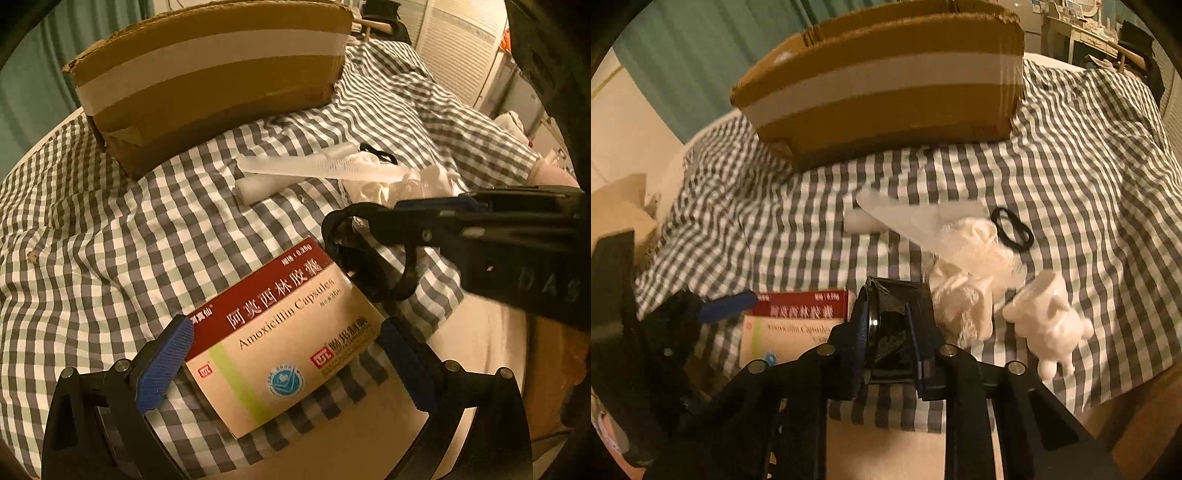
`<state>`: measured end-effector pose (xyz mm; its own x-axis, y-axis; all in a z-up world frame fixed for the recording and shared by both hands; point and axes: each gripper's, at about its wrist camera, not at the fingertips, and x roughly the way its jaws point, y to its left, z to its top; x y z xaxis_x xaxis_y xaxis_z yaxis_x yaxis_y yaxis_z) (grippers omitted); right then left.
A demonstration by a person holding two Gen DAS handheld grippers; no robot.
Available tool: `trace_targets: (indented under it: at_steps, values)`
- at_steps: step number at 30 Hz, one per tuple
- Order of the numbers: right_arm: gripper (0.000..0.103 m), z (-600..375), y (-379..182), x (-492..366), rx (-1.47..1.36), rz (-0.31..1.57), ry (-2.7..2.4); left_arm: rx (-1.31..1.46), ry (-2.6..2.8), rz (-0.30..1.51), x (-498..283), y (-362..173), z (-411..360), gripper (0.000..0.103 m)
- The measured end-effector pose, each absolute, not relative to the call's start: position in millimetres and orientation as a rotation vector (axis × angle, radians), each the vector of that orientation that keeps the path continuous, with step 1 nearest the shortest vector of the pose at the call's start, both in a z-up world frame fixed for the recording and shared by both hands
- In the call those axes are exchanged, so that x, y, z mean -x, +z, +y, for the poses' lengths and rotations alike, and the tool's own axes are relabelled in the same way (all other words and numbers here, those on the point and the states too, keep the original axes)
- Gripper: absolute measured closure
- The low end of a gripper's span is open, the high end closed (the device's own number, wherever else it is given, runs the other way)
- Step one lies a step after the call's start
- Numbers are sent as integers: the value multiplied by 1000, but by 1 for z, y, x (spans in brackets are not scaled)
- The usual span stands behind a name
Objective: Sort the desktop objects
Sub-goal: 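Grasp the red-white Amoxicillin box with the left gripper while the right grasps the black round object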
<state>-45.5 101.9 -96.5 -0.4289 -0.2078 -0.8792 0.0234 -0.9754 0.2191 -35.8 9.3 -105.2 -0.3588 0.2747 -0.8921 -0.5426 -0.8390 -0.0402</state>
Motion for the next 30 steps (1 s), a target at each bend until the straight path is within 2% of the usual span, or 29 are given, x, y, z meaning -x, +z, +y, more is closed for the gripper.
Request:
trace_targets:
  at_steps: [2,4,7,11,16,21,26,30]
  values:
    - [82,102,-100,44,-1593,-303,-2534,1389,2208,405,34,-108,12,0]
    - [74,97,-104,49,-1625,-260,-2537,1389,2211,464,32,-111,16,0]
    - [69,95,-111,53,-1652,-255,-2560,1381,2201,531,33,-114,19,0]
    - [75,95,-110,56,-1630,-254,-2574,1351,2171,572,40,-116,21,0]
    - [76,98,-110,56,-1611,-302,-2589,1322,2097,639,51,-126,28,0]
    - [79,99,-107,52,-1599,-275,-2600,1395,2042,552,63,-137,22,0]
    - [84,106,-101,50,-1574,-275,-2605,1397,2066,456,59,-128,12,8]
    - [86,115,-92,47,-1541,-301,-2605,1417,2104,373,53,-118,6,10]
